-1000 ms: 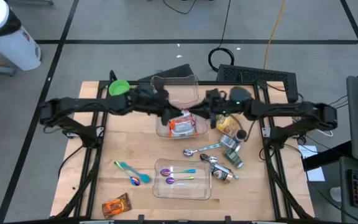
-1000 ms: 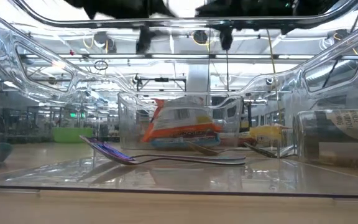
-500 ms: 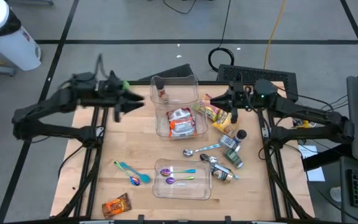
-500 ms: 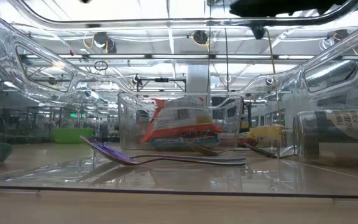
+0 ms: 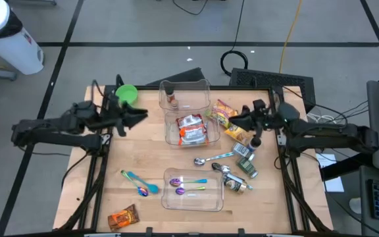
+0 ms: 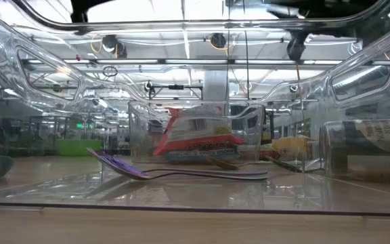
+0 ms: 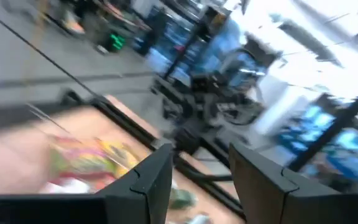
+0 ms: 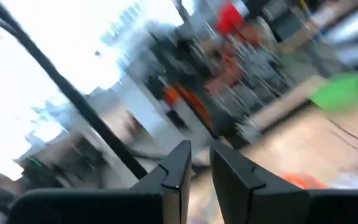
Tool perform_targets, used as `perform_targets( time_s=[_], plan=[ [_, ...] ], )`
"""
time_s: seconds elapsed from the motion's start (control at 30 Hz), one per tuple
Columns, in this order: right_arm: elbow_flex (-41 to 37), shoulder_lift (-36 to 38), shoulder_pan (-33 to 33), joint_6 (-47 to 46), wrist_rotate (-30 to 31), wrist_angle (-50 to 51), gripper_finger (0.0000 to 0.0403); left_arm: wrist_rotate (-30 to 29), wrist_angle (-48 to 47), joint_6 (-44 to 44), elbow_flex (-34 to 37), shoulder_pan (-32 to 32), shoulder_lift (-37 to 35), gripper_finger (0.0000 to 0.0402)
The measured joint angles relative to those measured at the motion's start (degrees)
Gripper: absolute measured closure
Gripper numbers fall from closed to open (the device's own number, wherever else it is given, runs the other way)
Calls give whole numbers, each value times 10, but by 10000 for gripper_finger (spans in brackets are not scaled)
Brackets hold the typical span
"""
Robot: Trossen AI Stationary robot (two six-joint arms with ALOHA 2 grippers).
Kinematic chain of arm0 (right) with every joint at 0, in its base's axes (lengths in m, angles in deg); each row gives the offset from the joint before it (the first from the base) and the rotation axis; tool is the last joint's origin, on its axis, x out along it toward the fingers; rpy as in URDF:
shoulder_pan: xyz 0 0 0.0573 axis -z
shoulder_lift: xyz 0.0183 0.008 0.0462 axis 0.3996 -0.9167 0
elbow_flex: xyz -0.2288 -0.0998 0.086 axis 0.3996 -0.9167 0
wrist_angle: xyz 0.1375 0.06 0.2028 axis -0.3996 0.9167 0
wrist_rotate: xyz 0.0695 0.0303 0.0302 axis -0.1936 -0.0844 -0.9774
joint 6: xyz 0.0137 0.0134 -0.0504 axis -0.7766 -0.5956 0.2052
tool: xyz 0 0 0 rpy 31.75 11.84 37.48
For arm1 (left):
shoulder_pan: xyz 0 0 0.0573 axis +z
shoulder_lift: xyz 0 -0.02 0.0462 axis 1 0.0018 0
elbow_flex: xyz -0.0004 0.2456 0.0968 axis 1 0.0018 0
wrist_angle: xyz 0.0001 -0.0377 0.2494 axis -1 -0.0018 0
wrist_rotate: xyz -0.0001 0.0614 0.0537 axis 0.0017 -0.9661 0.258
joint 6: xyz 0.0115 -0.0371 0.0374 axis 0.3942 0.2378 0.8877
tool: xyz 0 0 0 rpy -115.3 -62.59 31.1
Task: Pick & Place Food Item
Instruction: Put the top blue spoon into the bottom transparent bin
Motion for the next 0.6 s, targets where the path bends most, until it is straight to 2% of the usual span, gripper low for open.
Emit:
perform_targets(
  time_s=[0.1, 0.2, 0.27, 0.47, 0.6],
  plan=[
    [-26, -5, -44, -14, 70, -101, 351, 32, 95, -51, 50, -21, 20, 238],
    [-27, -10, -87, 11, 151, -124, 353, 51, 195, -72, 82, -47, 47, 238],
    [-20, -18, -111, 26, 202, -128, 353, 54, 230, -60, 94, -64, 68, 238],
    [23, -67, -201, 55, 263, -132, 351, 52, 239, -3, 98, -93, 130, 238],
    [73, -118, -276, 101, 298, -125, 355, 23, 265, 21, 98, -94, 173, 238]
  ],
)
